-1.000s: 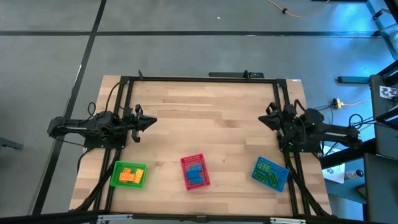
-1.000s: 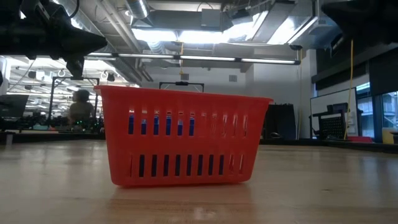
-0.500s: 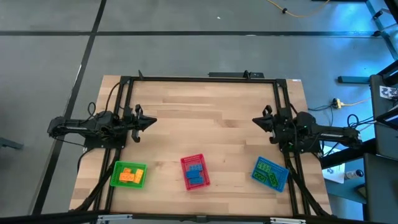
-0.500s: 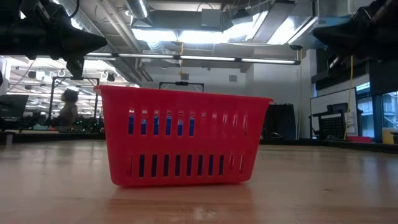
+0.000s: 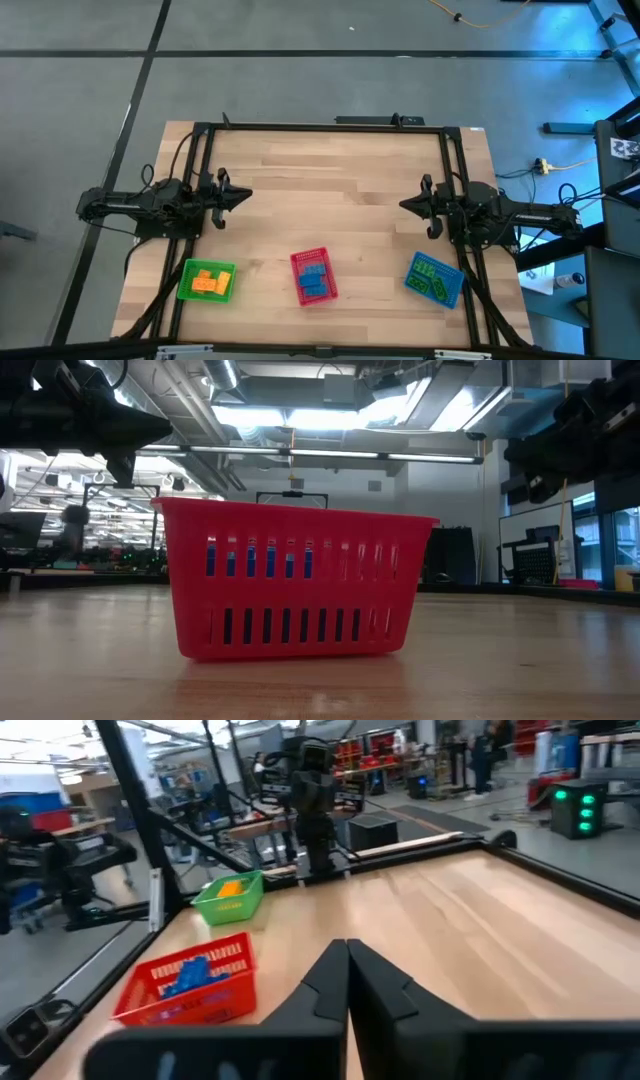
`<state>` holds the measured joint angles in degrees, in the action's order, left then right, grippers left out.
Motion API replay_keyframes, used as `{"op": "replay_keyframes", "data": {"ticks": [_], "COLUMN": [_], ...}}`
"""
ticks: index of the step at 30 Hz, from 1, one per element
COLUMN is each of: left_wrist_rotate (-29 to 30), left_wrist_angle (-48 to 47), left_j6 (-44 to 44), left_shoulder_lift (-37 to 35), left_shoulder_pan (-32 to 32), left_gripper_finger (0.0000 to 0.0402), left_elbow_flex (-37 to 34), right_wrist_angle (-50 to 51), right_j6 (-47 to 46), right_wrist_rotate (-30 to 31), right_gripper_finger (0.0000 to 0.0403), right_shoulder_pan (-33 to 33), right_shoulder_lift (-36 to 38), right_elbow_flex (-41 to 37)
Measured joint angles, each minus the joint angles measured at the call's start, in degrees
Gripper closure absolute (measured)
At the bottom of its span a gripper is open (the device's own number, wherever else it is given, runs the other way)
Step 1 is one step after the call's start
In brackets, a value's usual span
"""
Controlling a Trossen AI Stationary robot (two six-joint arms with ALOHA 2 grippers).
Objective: Sort & place blocks by color
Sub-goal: Return to Home Position
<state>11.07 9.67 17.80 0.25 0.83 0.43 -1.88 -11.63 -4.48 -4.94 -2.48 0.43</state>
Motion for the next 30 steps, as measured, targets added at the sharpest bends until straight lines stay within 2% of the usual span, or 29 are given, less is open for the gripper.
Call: {"op": "replay_keyframes", "data": {"ticks": [5, 19, 30], "left_wrist_rotate": [0.0, 0.0, 0.0], "left_wrist_angle": [0.0, 0.0, 0.0], "left_j6": [0.0, 0.0, 0.0], "left_shoulder_lift": [0.0, 0.0, 0.0], "left_shoulder_pan": [0.0, 0.0, 0.0], "left_gripper_finger": [0.0379, 0.0401, 0.0383], "left_elbow_flex": [0.0, 0.0, 0.0], "right_wrist_angle": [0.0, 0.1, 0.1], "right_j6": [0.1, 0.1, 0.1], "right_wrist_rotate": [0.3, 0.3, 0.4], "right_gripper_finger": [0.0380, 0.0378, 0.0377], "right_shoulder_pan": [0.0, 0.0, 0.0], "right_shoulder_lift": [0.0, 0.0, 0.0], "right_elbow_flex": [0.0, 0.0, 0.0]}}
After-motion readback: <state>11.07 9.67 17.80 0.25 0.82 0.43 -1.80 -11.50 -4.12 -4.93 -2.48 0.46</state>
